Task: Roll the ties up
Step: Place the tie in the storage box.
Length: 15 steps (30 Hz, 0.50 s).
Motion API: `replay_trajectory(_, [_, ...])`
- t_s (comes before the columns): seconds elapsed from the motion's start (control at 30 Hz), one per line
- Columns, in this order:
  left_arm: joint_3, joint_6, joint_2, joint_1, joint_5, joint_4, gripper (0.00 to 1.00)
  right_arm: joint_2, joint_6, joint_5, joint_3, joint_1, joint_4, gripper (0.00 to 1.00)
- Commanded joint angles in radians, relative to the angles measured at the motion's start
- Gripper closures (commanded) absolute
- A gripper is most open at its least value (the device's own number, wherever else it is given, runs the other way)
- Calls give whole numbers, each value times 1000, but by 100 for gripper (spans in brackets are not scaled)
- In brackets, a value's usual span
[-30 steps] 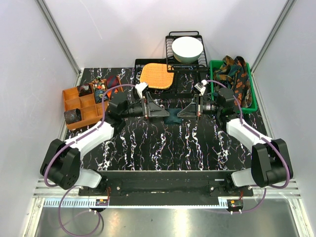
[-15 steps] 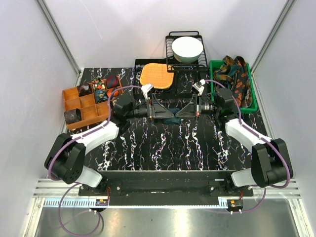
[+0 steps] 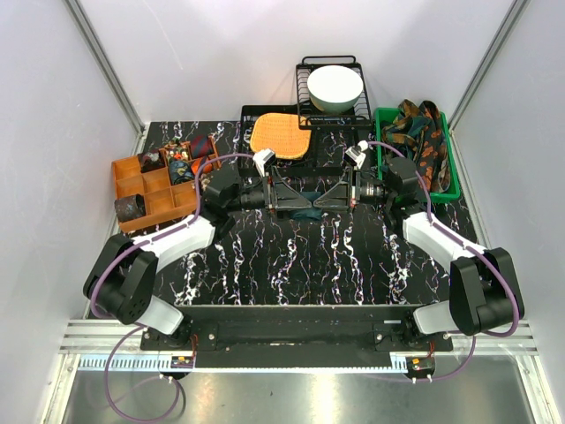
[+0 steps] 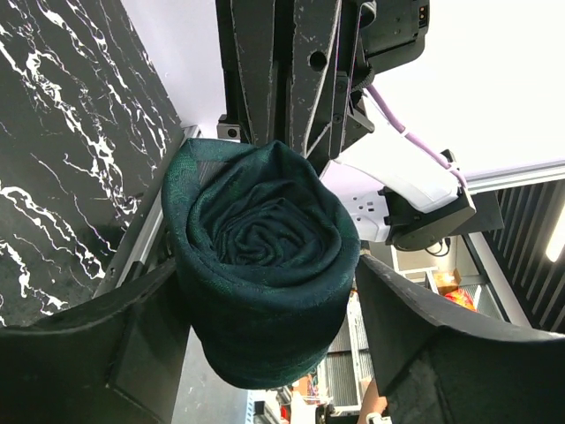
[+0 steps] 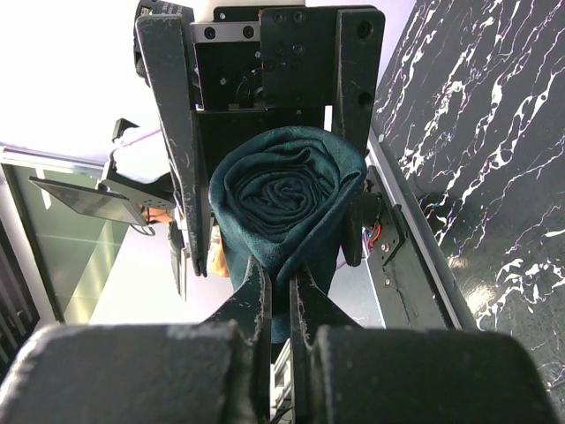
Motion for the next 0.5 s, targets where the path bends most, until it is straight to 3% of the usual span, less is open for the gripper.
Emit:
replay_trajectory(0.0, [33,-30,2,-5,-23,120,27,-5,-14,13,19,18,21,100])
replay_trajectory(0.2, [36,-28,2,-8,-22,110,31,-10,-43,16,24,25,-13,100])
replay_trajectory(0.37, [32,-42,2,-8,-31,124,49,-17,-54,17,17,32,-24,100])
replay_trajectory(0.4, [27,-44,5,-7,-31,127,57,-16,-58,19,17,32,-33,100])
replay_trajectory(0.47, [24,-45,5,-7,-32,131,65,-17,-74,17,22,32,-50,100])
